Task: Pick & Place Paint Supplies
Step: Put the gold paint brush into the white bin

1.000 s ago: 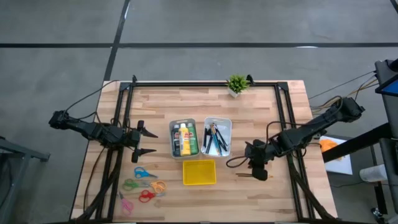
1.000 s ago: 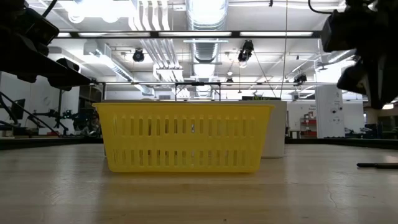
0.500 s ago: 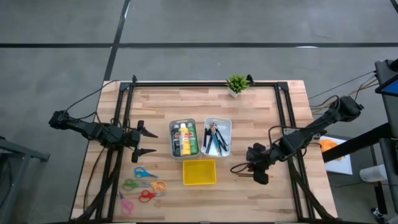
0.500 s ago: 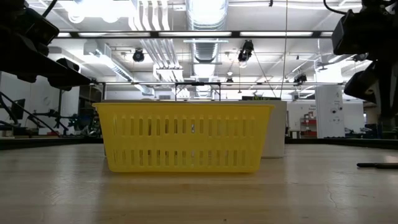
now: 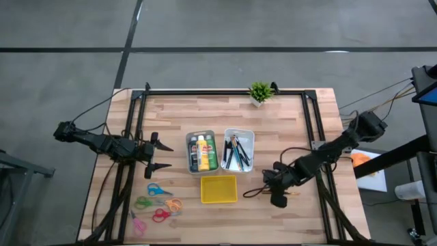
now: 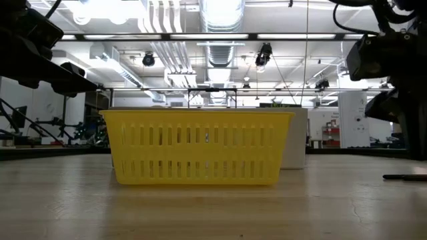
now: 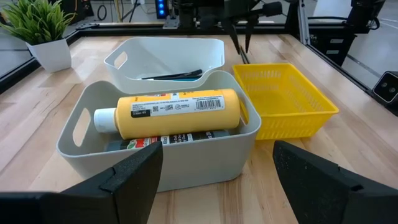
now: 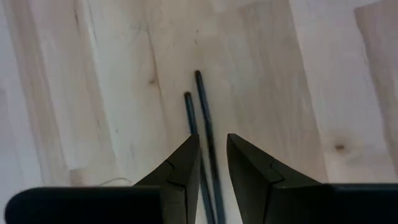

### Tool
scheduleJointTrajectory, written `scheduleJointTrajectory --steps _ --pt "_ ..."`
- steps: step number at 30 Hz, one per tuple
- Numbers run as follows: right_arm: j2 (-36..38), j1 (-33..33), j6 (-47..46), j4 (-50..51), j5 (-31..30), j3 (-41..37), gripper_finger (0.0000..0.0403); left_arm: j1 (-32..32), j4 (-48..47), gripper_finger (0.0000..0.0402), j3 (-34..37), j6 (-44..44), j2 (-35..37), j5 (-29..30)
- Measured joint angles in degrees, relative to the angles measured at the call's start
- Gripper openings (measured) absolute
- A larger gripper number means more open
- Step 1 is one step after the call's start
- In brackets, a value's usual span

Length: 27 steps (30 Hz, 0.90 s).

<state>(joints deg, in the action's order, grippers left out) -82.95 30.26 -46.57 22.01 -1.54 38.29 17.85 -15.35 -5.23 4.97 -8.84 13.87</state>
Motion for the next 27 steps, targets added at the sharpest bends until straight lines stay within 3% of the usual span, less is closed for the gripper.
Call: scheduleJointTrajectory --steps 10,20,27 --pt "-6.65 0.26 -1.05 0.10 -0.17 2.49 0.0079 -0.02 0.00 0.0306 0.00 0.00 0.00 0.00" --pt "-7.30 0.28 -1.28 0.86 -1.53 2.75 0.0079 -0.01 0.00 0.0306 -0.02 0.00 0.00 0.00" --pt "-7.77 0.37 1.02 4.87 -6.63 2.84 0.0079 -0.02 0.00 0.0306 -0.01 0.00 0.00 0.00"
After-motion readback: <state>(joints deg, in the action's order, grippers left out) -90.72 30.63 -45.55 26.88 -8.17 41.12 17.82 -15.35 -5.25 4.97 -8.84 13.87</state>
